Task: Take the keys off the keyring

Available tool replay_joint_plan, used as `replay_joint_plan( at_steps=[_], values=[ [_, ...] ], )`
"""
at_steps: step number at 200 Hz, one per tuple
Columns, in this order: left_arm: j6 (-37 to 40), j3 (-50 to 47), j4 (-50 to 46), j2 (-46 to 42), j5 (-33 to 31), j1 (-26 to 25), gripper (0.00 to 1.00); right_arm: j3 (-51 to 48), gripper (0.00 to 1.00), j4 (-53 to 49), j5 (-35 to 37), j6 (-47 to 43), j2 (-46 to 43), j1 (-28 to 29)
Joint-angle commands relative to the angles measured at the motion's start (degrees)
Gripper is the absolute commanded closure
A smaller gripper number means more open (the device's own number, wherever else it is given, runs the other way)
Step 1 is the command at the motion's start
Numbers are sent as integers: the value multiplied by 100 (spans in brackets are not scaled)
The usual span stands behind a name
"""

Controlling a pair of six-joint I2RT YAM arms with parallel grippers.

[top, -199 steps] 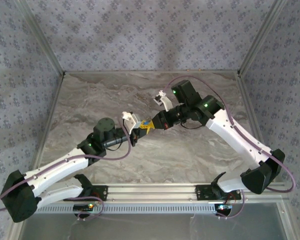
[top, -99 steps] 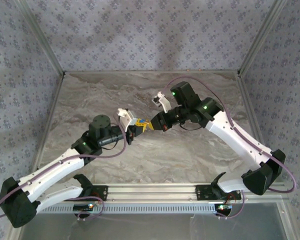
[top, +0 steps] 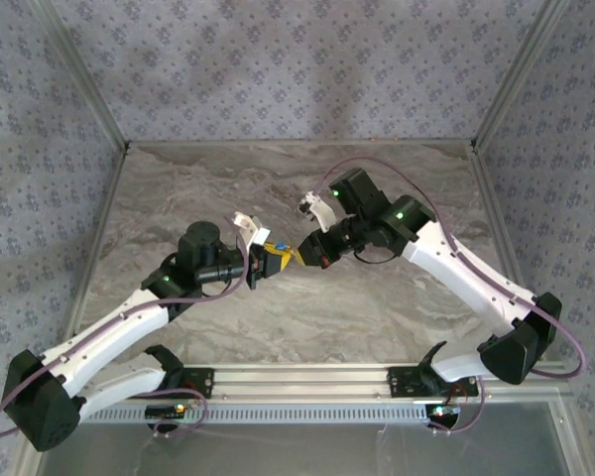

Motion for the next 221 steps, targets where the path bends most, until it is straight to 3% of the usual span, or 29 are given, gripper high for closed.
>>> replay_joint_plan(
  at_steps=[1,46,71,112,184,199,213,221],
  values=[
    [-325,311,270,-16,-7,152,100,-153,100,-717,140,-128,-14,90],
    [-438,243,511,-5,90,154,100,-335,100,-176,282,108,-307,112],
    [-544,168,805,-72,237,148,100,-538,100,305,-241,280,-471,-23],
    [-562,109,1155,-163,599,95,100,-926,93,1275,-901,752,-759,-179],
    [-341,303,1056,-163,618,-254,100,-1131,81,2054,-1107,952,-944,-234],
    [-330,331,1011,-154,572,-292,100,-1145,84,2127,-1075,959,-993,-245],
    [-318,323,1014,-180,532,-298,100,-1140,100,2188,-1094,984,-994,-245],
    [-315,310,1019,-201,496,-296,100,-1140,100,2180,-1066,1025,-994,-247]
  ],
)
